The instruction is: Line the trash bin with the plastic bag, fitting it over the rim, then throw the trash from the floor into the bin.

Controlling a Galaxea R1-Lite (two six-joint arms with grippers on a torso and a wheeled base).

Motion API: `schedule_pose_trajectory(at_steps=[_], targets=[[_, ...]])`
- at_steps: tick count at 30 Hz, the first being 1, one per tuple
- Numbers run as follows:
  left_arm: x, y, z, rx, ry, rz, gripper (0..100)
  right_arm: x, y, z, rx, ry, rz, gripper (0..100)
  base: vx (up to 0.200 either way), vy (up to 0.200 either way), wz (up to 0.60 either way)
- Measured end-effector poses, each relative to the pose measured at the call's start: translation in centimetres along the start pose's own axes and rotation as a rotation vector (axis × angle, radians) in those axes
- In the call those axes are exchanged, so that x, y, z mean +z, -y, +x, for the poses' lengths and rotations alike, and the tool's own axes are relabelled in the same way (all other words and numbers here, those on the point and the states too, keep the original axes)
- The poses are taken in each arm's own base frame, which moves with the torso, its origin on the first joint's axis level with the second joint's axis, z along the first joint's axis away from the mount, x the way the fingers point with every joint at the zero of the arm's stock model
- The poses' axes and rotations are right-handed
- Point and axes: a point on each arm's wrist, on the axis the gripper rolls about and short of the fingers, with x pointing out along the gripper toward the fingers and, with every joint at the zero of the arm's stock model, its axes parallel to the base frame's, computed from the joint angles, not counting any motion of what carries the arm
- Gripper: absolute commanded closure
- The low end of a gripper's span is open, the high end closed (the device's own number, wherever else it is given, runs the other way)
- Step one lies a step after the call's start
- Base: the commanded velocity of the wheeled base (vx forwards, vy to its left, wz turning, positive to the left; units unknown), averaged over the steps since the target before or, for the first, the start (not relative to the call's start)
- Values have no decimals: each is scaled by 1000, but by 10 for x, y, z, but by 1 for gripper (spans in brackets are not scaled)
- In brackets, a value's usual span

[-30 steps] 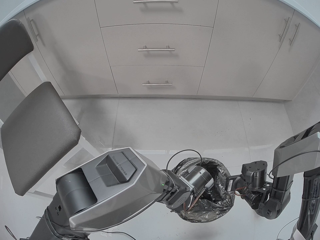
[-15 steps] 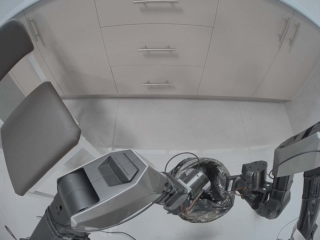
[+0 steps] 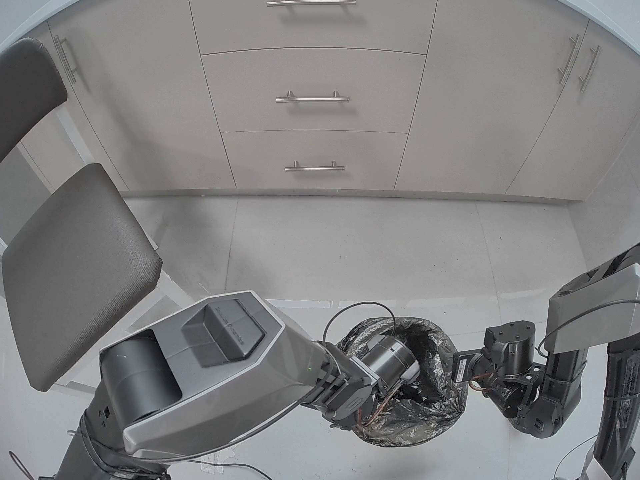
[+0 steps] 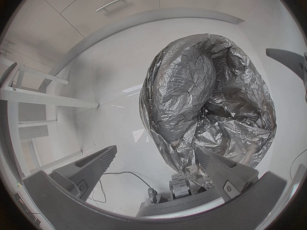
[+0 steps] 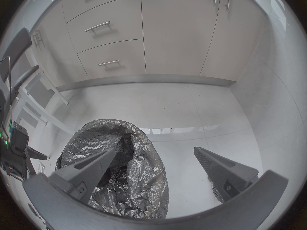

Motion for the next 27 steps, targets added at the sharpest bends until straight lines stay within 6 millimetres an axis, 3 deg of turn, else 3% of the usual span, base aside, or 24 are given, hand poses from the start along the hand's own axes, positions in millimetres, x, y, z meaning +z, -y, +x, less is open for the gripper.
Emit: schedule_pose_trajectory(at_steps=[27], targets=[[-6,-10,4,23,-28,-2,0,0,1,0,-2,-1,1,0,0,0,0]])
